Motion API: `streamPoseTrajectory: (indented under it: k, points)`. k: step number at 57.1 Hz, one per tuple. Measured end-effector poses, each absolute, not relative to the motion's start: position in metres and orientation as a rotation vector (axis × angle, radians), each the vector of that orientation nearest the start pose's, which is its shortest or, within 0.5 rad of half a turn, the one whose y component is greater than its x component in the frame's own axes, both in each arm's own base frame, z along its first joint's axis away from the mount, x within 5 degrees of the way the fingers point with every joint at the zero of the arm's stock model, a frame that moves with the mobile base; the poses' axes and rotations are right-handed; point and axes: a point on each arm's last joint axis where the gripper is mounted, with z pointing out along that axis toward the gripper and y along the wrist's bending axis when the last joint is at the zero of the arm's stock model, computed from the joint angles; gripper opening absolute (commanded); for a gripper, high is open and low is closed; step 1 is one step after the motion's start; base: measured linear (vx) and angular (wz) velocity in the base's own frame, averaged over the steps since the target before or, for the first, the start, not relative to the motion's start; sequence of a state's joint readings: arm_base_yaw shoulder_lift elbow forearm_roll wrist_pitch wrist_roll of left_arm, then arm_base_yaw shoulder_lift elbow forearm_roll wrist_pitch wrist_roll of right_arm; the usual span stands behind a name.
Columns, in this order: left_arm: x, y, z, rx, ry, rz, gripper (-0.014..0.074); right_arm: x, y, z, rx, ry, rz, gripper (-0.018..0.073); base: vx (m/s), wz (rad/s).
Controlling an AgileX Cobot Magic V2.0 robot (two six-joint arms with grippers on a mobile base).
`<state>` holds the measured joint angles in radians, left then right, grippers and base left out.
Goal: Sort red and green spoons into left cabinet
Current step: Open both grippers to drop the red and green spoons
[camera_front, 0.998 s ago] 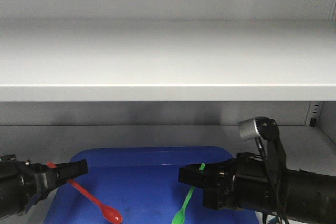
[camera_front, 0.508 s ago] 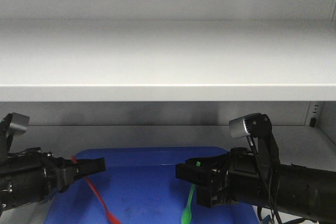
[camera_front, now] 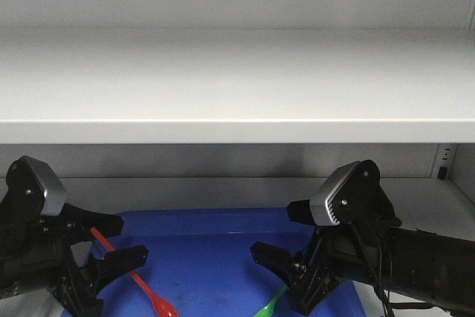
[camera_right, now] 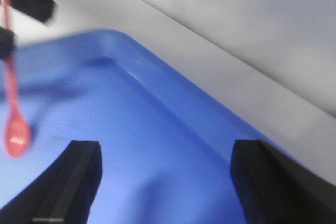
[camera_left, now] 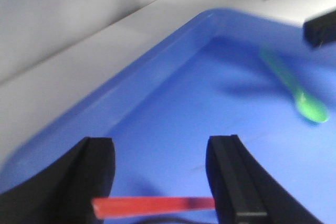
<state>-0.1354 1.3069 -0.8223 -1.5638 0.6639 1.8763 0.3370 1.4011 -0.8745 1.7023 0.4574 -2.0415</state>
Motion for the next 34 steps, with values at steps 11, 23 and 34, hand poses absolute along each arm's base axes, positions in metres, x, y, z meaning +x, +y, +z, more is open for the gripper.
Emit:
streamPoseTrajectory:
  k: [11,23,34]
  points:
    - [0.2625,-0.0883,0.2997,0.866,1.714,-0.427,0.0512,0.2767,0.1326,0.2894,-0.883,1.732,0.361,0.0502,0.00,0.00]
    - [0.2629,-0.0878,0.2995,0.861,1.718,-0.420,0.0486,0.2773,0.1319,0.2892,-0.875,1.737,0.353,0.0445,0.00,0.00]
    - [0.2603,-0.0877,0.2996,0.780,1.789,-0.498,0.0213,0.2764,0.1317,0.2904,-0.814,1.767,0.401,0.0202,0.00,0.00]
